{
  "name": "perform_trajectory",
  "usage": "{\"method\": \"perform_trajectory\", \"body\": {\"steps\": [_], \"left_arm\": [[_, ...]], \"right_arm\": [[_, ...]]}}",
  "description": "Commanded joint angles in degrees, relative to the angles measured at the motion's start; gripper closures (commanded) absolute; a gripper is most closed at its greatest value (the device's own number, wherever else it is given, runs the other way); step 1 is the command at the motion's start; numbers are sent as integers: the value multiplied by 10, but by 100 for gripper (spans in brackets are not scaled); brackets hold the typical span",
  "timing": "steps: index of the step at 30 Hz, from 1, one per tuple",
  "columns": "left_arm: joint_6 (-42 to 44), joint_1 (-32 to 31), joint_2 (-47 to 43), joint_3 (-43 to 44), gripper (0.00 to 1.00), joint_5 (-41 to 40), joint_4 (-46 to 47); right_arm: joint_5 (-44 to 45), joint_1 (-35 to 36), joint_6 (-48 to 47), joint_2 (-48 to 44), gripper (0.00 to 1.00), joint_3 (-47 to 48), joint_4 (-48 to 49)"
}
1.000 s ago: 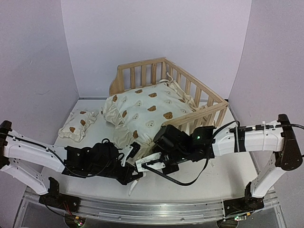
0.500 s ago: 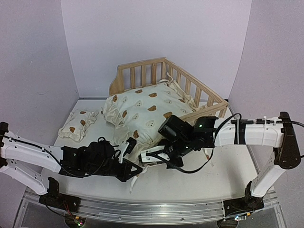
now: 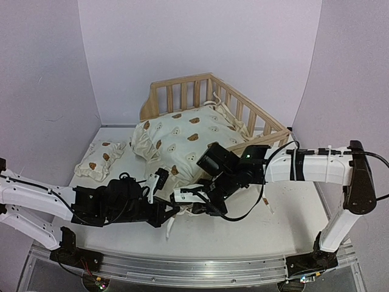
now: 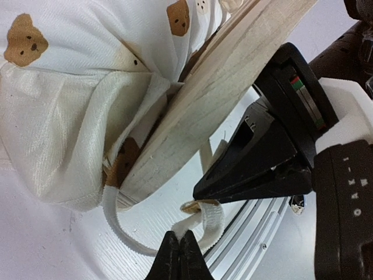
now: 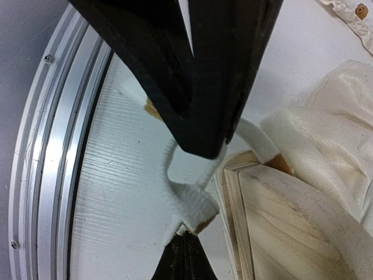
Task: Set up the pet bed
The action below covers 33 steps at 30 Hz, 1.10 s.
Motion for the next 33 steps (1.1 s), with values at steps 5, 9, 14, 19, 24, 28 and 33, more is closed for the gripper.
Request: {"method": "perform_trajectory", "body": {"steps": [5, 9, 14, 19, 24, 28, 33], "left_arm": [[-29, 5, 4, 37, 100, -110, -18], [-38, 5, 8, 36, 100, -111, -24], [-65, 5, -5, 25, 87, -126, -66], [-108, 5, -69, -11, 79, -156, -124], [-129, 5, -128, -28, 65, -169, -172], [-138, 5, -153, -47, 49, -147, -163], [-104, 6, -141, -70, 41, -110, -94]], "right_arm": [[-136, -50, 48, 83, 95, 24, -2], [-155, -57, 64, 104, 95, 28, 21], [-157, -68, 88, 119, 96, 34, 39], [-139, -86, 119, 125, 96, 35, 66], [-119, -89, 138, 139, 97, 52, 66], [-90, -89, 152, 133, 97, 50, 74], [-81, -89, 170, 85, 97, 13, 110]]}}
